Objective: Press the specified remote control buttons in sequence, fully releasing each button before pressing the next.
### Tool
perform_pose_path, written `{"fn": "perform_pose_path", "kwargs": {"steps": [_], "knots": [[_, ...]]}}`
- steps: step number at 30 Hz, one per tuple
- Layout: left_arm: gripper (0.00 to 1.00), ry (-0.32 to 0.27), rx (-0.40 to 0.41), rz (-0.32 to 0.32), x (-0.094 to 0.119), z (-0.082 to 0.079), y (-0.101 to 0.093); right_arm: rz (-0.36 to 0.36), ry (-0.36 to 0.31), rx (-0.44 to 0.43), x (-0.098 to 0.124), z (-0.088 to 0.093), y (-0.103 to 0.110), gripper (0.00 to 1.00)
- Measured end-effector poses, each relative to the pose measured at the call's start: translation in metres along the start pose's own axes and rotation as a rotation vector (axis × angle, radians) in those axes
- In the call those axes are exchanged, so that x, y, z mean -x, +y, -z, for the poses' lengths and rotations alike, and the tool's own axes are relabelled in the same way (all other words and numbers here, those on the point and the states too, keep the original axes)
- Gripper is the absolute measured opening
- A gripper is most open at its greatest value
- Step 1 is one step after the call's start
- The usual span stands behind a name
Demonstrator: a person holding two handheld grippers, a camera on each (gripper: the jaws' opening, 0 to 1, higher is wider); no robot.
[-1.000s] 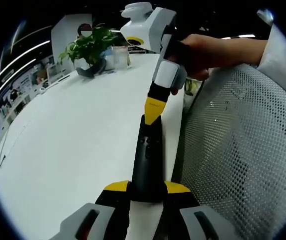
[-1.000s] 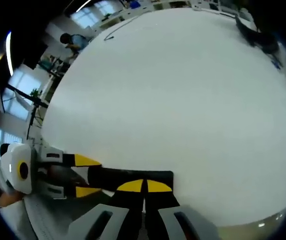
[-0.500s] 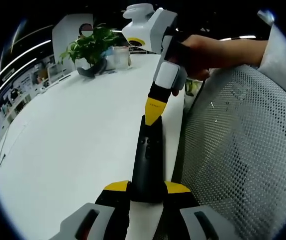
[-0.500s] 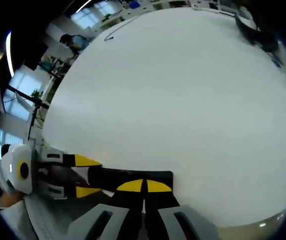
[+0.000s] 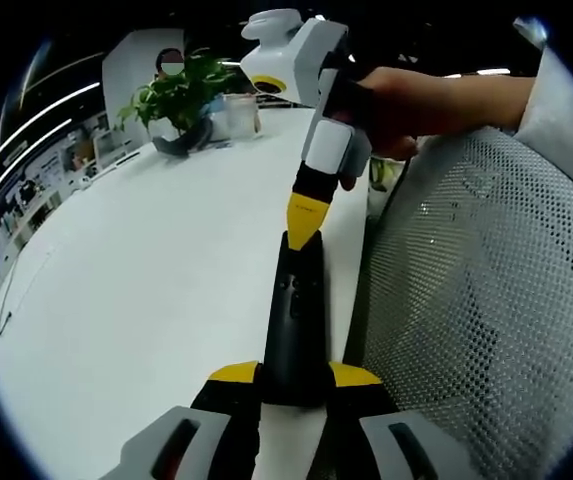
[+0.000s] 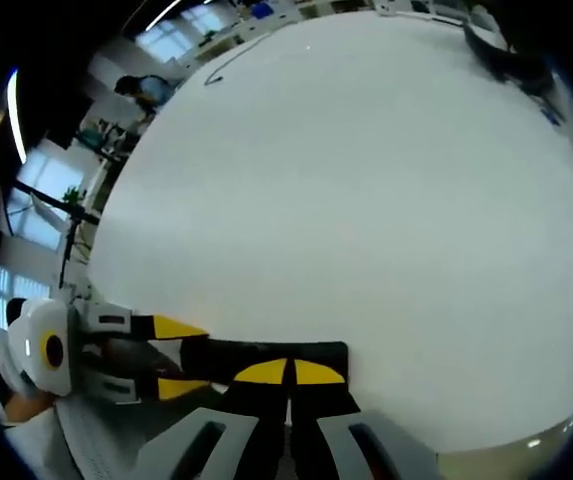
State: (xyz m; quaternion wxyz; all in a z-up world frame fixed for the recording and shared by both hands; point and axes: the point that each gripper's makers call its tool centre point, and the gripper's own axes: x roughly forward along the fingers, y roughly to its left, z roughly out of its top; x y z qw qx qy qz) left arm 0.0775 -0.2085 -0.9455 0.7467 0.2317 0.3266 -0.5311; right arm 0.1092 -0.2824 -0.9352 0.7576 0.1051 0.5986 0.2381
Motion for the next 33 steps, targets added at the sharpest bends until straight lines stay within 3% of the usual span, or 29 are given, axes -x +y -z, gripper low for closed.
{"fn": "perform_pose_path", "kwargs": {"steps": [10, 15, 24, 33], "knots": [[0.24, 0.001, -0.011, 0.012, -0.001, -0.001, -0.004, -0.048, -0.013, 0.02, -0.004, -0.003, 0.012, 0.0], [0.24, -0.002, -0.01, 0.012, -0.001, -0.002, -0.004, -0.028, 0.015, 0.049, -0.007, 0.002, 0.011, 0.0], [0.24, -0.001, -0.001, 0.009, -0.002, -0.002, -0.003, -0.016, 0.009, 0.074, -0.007, 0.001, 0.009, 0.0], [0.24, -0.005, 0.002, 0.009, -0.001, -0.002, -0.003, -0.021, 0.012, 0.044, -0.008, 0.001, 0.009, 0.0]]}}
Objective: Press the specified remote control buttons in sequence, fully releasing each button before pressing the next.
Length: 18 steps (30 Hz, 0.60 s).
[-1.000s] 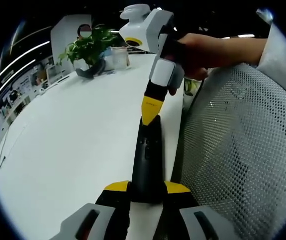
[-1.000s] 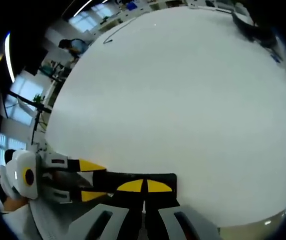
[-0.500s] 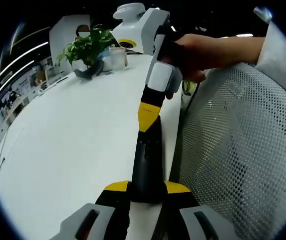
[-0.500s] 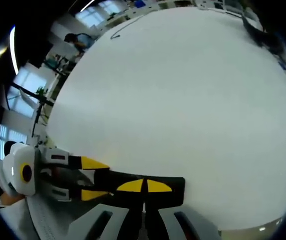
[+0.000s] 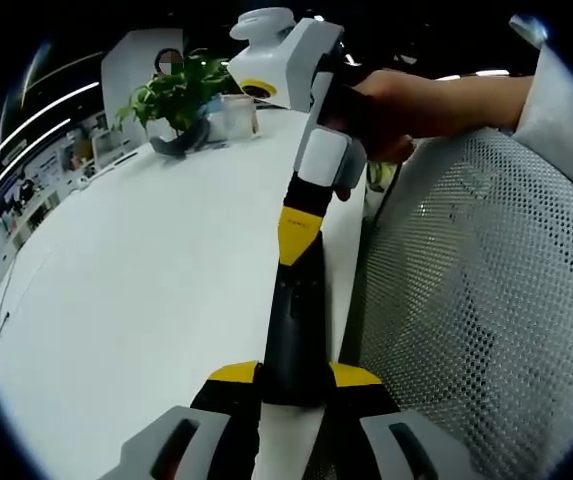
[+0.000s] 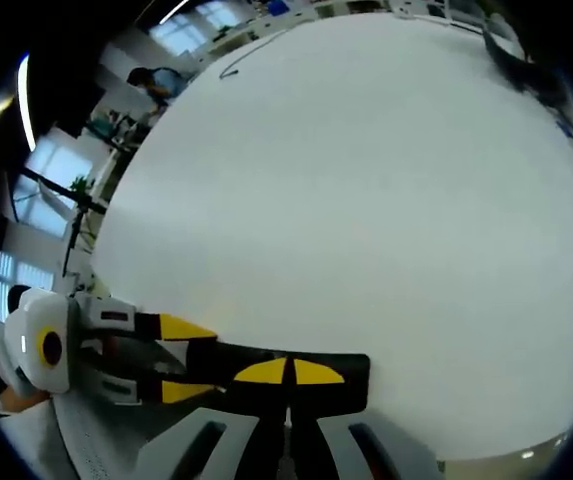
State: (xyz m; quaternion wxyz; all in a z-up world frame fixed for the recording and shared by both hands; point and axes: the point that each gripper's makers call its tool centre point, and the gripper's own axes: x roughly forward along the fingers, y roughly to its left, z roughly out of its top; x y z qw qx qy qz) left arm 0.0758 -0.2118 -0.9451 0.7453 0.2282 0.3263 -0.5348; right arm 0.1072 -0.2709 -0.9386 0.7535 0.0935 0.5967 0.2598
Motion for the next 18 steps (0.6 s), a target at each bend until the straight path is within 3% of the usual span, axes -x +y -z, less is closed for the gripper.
{"fn": "perform_pose_path", "kwargs": {"steps": [9, 18], "knots": [[0.25, -0.002, 0.005, -0.003, -0.0001, 0.0, 0.0001, -0.018, -0.012, -0.019, 0.0006, -0.0003, 0.0002, 0.0], [0.25, 0.0, 0.004, -0.003, -0.0001, 0.0001, 0.0002, 0.0, -0.01, 0.045, 0.0005, 0.0, 0.0019, 0.0]]}}
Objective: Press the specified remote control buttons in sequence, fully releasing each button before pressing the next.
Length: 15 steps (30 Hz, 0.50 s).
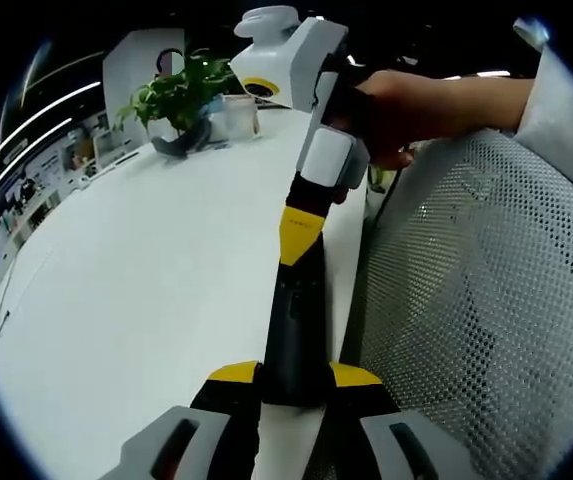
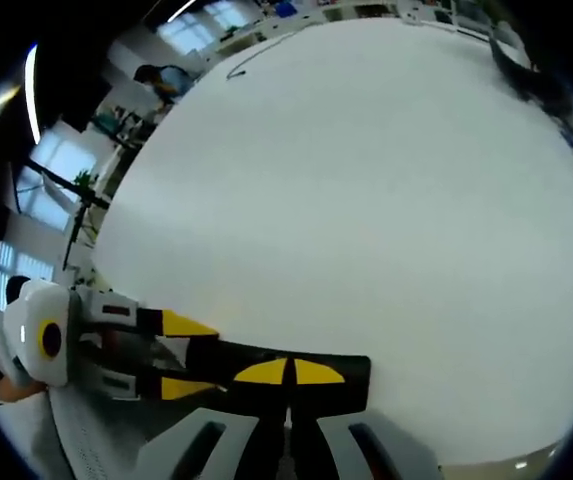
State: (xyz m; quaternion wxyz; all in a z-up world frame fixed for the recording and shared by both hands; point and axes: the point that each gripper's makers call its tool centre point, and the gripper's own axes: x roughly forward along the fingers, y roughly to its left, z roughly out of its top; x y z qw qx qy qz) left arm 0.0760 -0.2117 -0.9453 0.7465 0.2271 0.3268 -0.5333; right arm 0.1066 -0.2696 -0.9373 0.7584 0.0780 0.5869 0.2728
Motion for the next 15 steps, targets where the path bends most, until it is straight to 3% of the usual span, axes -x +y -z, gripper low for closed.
{"fn": "perform_pose_path", "kwargs": {"steps": [15], "knots": [[0.25, -0.001, 0.001, -0.002, -0.0007, -0.0006, 0.0008, -0.03, -0.011, -0.049, 0.0081, 0.0002, 0.0026, 0.0]]}}
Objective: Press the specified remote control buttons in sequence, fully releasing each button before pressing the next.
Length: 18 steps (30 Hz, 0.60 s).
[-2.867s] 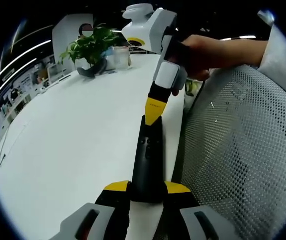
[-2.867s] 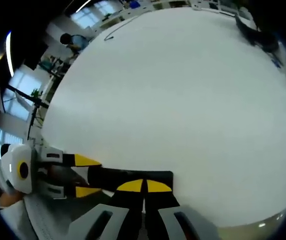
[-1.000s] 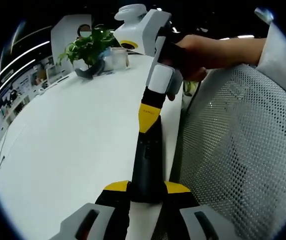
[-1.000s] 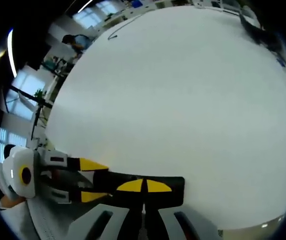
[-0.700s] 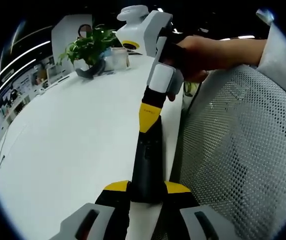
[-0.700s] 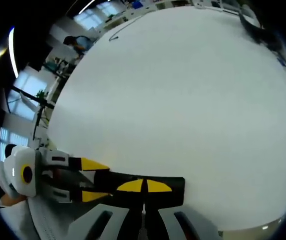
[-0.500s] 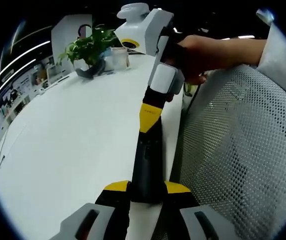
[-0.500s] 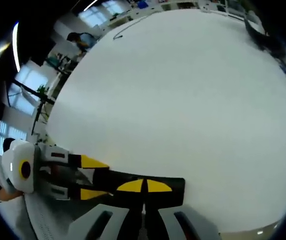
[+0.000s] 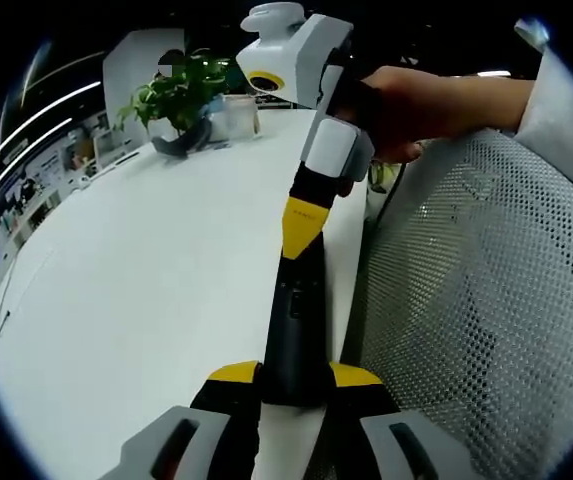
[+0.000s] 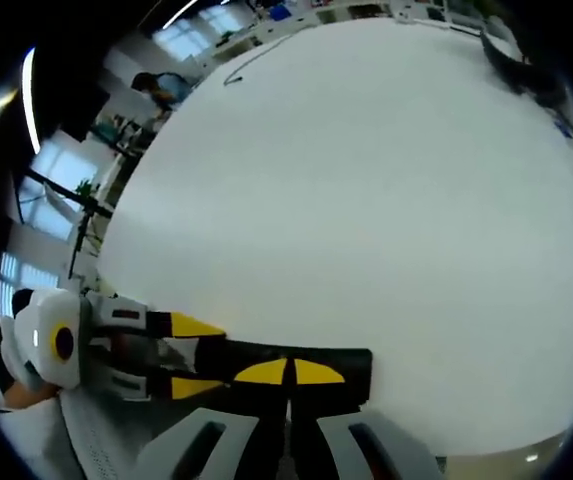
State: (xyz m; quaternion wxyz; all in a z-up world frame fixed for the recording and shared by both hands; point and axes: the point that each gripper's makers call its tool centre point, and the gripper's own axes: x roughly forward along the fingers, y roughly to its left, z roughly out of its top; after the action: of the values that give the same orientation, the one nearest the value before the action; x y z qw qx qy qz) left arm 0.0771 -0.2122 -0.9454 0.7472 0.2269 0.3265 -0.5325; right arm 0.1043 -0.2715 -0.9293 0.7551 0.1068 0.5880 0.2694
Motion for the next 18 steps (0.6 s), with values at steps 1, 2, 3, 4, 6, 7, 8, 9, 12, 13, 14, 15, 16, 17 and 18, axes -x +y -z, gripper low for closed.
{"fn": "perform_pose_path", "kwargs": {"steps": [1, 2, 3, 4, 6, 7, 8, 9, 12, 13, 14, 15, 16, 17, 18], "knots": [[0.25, 0.0, 0.0, 0.0, 0.0, 0.0, 0.0, -0.007, 0.007, -0.007, 0.0, 0.001, 0.001, 0.0], [0.25, 0.0, 0.0, 0.0, 0.0, 0.0, 0.0, -0.013, 0.016, -0.01, 0.0, 0.002, 0.002, 0.0], [0.25, 0.0, 0.0, 0.0, 0.0, 0.0, 0.0, -0.019, 0.024, -0.012, 0.0, 0.004, 0.003, 0.0], [0.25, 0.0, 0.0, 0.0, 0.0, 0.0, 0.0, -0.023, 0.027, -0.015, 0.0, 0.004, 0.004, 0.0], [0.25, 0.0, 0.0, 0.0, 0.0, 0.0, 0.0, -0.025, 0.029, -0.013, -0.001, 0.004, 0.005, 0.0], [0.25, 0.0, -0.001, 0.0, 0.0, 0.0, 0.0, -0.024, 0.031, -0.011, -0.001, 0.005, 0.005, 0.0], [0.25, 0.0, -0.001, 0.001, 0.0, 0.0, 0.0, -0.025, 0.037, -0.009, -0.002, 0.006, 0.005, 0.0], [0.25, -0.001, -0.001, 0.001, 0.0, 0.0, 0.0, -0.026, 0.042, -0.006, -0.003, 0.006, 0.006, 0.0], [0.25, -0.001, -0.002, 0.0, 0.0, 0.0, 0.0, -0.017, 0.058, 0.013, -0.005, 0.009, 0.006, 0.0], [0.25, 0.0, -0.001, 0.0, 0.0, 0.0, 0.0, -0.006, 0.064, 0.022, -0.006, 0.01, 0.005, 0.0], [0.25, -0.001, -0.001, 0.0, 0.0, 0.0, 0.0, 0.018, 0.077, 0.047, -0.007, 0.011, 0.002, 0.0], [0.25, 0.0, -0.001, 0.0, 0.0, 0.0, 0.0, 0.012, 0.072, 0.048, -0.007, 0.01, 0.004, 0.0], [0.25, 0.0, -0.001, 0.0, 0.0, 0.0, 0.0, 0.017, 0.074, 0.06, -0.008, 0.011, 0.004, 0.0], [0.25, -0.001, -0.001, 0.0, 0.0, 0.0, 0.0, 0.018, 0.074, 0.061, -0.007, 0.011, 0.004, 0.0], [0.25, -0.001, -0.001, 0.0, 0.0, 0.0, 0.0, 0.019, 0.074, 0.063, -0.006, 0.011, 0.004, 0.0]]}}
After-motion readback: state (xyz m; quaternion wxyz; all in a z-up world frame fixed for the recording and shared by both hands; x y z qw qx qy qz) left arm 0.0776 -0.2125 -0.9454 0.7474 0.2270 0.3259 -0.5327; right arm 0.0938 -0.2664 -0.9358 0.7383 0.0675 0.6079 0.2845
